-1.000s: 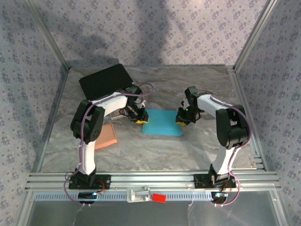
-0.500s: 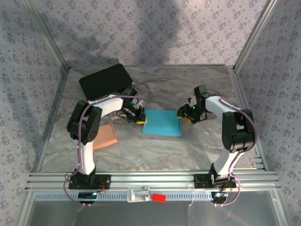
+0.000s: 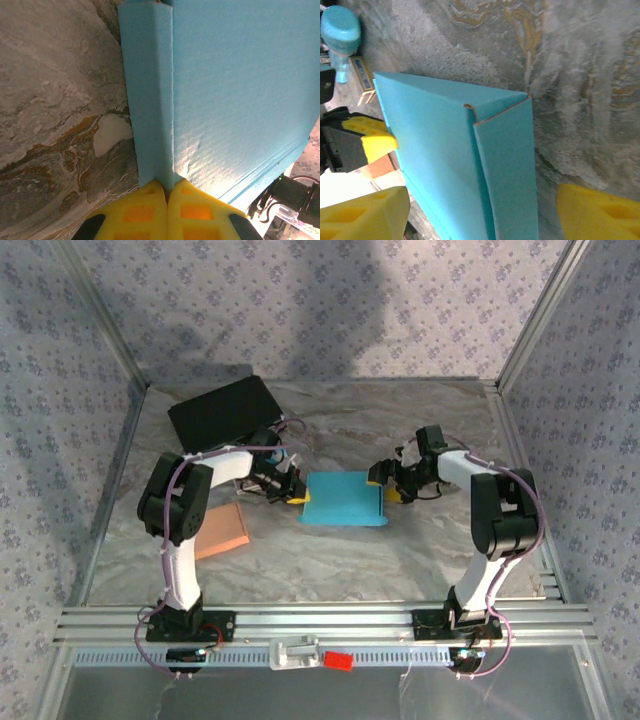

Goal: Fold the paper box

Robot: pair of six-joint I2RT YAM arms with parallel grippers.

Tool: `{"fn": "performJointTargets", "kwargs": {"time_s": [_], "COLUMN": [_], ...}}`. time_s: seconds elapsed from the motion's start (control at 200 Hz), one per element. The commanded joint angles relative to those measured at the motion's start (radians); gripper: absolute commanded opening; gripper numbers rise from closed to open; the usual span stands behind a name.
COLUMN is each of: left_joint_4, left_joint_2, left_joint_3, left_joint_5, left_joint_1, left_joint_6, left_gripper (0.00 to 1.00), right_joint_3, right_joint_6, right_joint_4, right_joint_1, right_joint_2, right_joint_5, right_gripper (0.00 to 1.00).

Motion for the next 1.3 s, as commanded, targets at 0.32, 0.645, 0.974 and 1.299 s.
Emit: {"fn": "performJointTargets", "kwargs": {"time_s": [0.32, 0.645, 0.974, 1.299], "left_joint_4": [-0.025, -0.105, -0.047, -0.111], "left_joint_2": [0.041, -0.202, -0.461, -0.39], "left_joint_3": [-0.054, 0.073, -0.003, 0.01], "left_joint_5": [-0.115, -0.365, -0.52, -0.717], "left_joint_1": [0.035, -0.051, -0.345, -0.463], "left_joint_6": [-0.029, 0.086, 0.646, 0.851], "left_gripper": [0.0, 0.24, 0.27, 0.37], "right_joint_3": [-0.03, -0.037, 0.053, 0.063], "right_joint_6": [0.12, 0.39, 0.473, 0.55], "right_joint_4": [0.125, 0.157, -0.063, -0.23], "right_joint_1": [0.085, 0.067, -0.007, -0.035], "right_joint_2": [0.002, -0.006, -0.001, -0.002], "right_joint_5": [-0.113, -0.162, -0.238, -0.288], "right_gripper": [0.63, 0.39, 0.33, 0.3]}}
